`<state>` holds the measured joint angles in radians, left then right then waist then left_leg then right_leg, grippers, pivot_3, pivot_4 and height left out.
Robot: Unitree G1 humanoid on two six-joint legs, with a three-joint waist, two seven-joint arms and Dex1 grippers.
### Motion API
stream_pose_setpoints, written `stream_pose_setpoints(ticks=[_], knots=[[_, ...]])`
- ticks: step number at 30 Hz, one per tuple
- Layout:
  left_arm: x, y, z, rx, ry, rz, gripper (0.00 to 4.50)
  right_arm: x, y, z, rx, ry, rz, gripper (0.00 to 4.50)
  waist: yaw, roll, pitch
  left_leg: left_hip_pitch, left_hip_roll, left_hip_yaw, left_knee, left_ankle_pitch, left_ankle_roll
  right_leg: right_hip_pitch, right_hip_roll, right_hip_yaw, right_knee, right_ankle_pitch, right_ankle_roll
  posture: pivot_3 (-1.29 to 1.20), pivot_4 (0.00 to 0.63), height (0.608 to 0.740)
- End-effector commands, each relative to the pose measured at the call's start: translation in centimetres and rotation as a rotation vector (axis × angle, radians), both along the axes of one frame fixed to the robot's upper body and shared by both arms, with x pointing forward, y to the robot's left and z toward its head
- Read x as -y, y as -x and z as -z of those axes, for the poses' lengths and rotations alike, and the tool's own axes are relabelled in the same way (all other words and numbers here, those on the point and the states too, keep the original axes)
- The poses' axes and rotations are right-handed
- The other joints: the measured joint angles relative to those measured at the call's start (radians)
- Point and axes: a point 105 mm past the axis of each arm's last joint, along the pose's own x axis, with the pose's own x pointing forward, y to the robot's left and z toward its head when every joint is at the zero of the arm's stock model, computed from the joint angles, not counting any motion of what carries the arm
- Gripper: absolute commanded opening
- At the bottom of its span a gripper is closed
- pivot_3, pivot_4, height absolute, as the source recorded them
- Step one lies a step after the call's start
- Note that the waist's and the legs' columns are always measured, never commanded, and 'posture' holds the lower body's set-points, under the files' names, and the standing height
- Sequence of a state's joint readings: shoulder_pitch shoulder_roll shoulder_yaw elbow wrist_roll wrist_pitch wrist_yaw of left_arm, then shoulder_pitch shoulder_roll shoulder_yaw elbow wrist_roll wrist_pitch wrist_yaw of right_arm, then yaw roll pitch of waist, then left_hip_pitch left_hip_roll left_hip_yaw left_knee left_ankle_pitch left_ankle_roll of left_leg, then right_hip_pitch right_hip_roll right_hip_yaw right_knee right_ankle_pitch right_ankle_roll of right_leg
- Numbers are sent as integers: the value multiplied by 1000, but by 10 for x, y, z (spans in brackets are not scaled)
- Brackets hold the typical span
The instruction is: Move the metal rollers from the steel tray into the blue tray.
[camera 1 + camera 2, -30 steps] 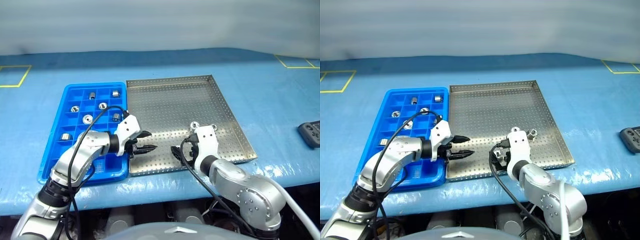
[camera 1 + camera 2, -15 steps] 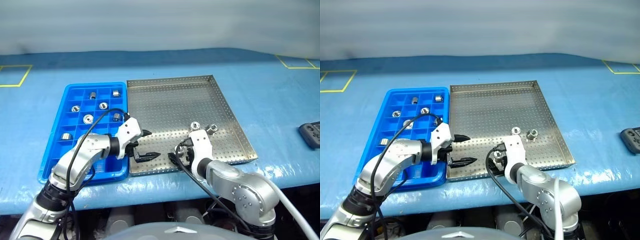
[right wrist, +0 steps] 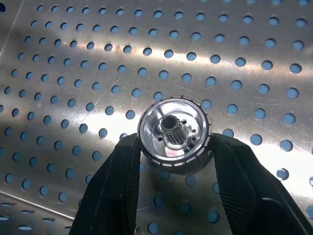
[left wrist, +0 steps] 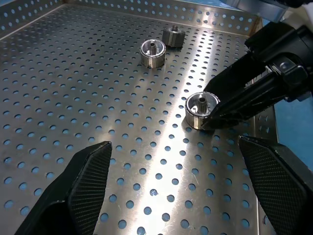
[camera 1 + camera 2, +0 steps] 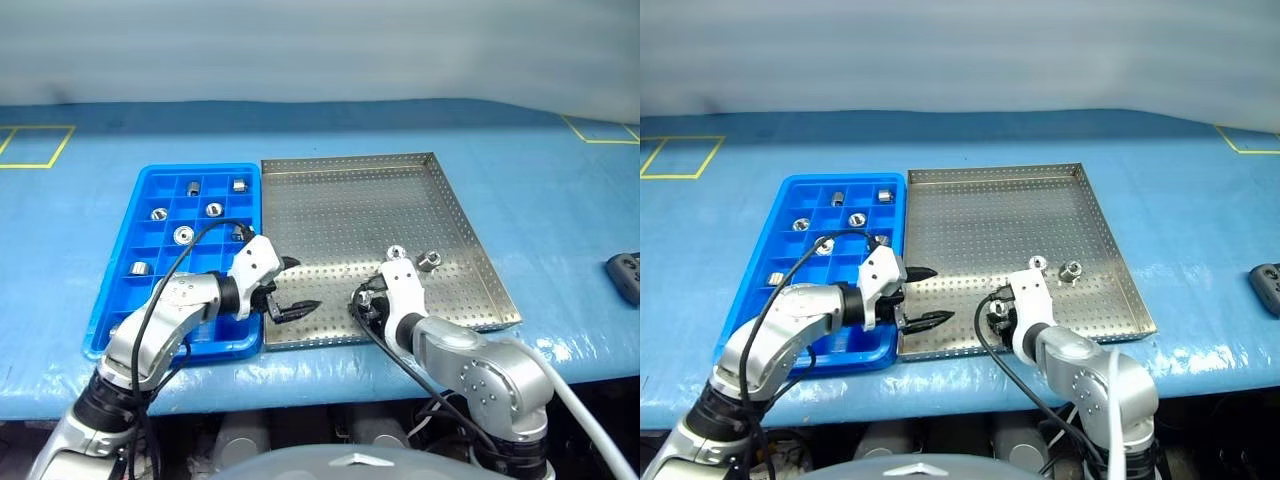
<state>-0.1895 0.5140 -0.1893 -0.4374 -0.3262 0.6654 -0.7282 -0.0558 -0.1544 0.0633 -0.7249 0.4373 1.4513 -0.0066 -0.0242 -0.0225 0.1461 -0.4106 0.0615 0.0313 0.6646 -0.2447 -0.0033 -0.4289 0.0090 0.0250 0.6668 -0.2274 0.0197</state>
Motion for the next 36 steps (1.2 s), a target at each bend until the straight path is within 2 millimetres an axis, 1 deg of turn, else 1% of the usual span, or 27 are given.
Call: stream_pose_setpoints(ticks=[1, 5, 8, 9, 11, 13, 14, 16, 19, 20, 24, 28, 32, 36], knots=[[-8, -9, -30, 123, 84, -108, 4500, -2, -18, -27, 159, 4, -8, 1854, 3, 0, 0, 0, 0, 0, 0, 1, 1, 0, 0, 0, 0, 0, 0, 103, 150, 740], [-24, -15, -41, 176, 120, -253, 4500, -13, -34, -52, 284, -19, -69, 1854, 17, 0, 0, 0, 0, 0, -1, 1, 1, 0, 0, 0, 0, 2, 2, 180, 150, 740], [-37, -15, -44, 207, 122, -349, 4500, -21, -46, -62, 340, -36, -109, 1854, 35, 0, 0, 0, 0, -1, -3, 1, 1, 0, 0, -1, -1, 2, 1, 242, 150, 740], [-45, -13, -45, 221, 118, -396, 4500, -26, -51, -66, 358, -43, -133, 1854, 42, 0, 0, -1, -1, -1, -3, 1, 1, 0, 0, -2, -1, 1, 1, 265, 150, 740], [-54, -11, -46, 237, 115, -455, 4500, -33, -57, -69, 379, -49, -162, 1854, 58, 0, 0, -1, 0, -1, -4, 1, 1, -1, 0, -2, -2, 1, 1, 304, 150, 740], [-70, -6, -49, 257, 124, -543, 4500, -46, -64, -72, 398, -67, -216, 1854, 75, 0, 1, -1, 0, -1, -4, 1, 1, 0, 0, -3, -3, 1, 1, 340, 150, 740], [-75, -4, -50, 263, 128, -573, 4500, -51, -66, -73, 405, -72, -235, 1854, 83, 0, 1, -2, 0, -1, -4, 1, 1, 0, 0, -4, -3, 1, 1, 340, 150, 740], [-86, 1, -51, 270, 135, -634, 4500, -64, -71, -77, 423, -92, -280, 1854, 99, 0, 1, -2, 0, -1, -4, 1, 1, 0, 0, -4, -3, 1, 1, 423, 150, 740], [-97, 10, -49, 269, 132, -702, 4500, -81, -75, -82, 449, -115, -334, 1854, 129, 0, 1, -2, 0, -2, -4, 1, 1, 0, 0, -5, -3, 1, 0, 450, 150, 740], [-99, 12, -48, 266, 132, -713, 4500, -83, -76, -83, 455, -116, -343, 1854, 140, 0, 1, -2, 0, -2, -4, 1, 1, 0, 0, -6, -3, 1, 0, 481, 150, 740], [-111, 24, -43, 259, 121, -799, 4500, -102, -84, -82, 459, -160, -389, 1854, 186, 0, 1, -3, 0, -2, -4, 1, 1, 0, -1, -7, -4, 1, 0, 538, 150, 740], [-115, 31, -42, 253, 122, -831, 4500, -112, -88, -79, 459, -171, -421, 1854, 238, 1, 2, -3, 0, -2, -4, 1, 1, 0, -1, -9, -4, 0, -1, 572, 150, 740], [-120, 35, -42, 252, 122, -853, 4500, -114, -92, -74, 450, -183, -428, 1854, 297, 1, 2, -4, 0, -3, -5, 1, 1, -1, -1, -10, -4, -1, -2, 591, 150, 740], [-119, 34, -40, 246, 121, -847, 4500, -111, -93, -67, 430, -186, -430, 1854, 352, 1, 2, -5, 1, -3, -5, 0, 0, -2, -1, -11, -4, -1, -3, 585, 150, 740]])
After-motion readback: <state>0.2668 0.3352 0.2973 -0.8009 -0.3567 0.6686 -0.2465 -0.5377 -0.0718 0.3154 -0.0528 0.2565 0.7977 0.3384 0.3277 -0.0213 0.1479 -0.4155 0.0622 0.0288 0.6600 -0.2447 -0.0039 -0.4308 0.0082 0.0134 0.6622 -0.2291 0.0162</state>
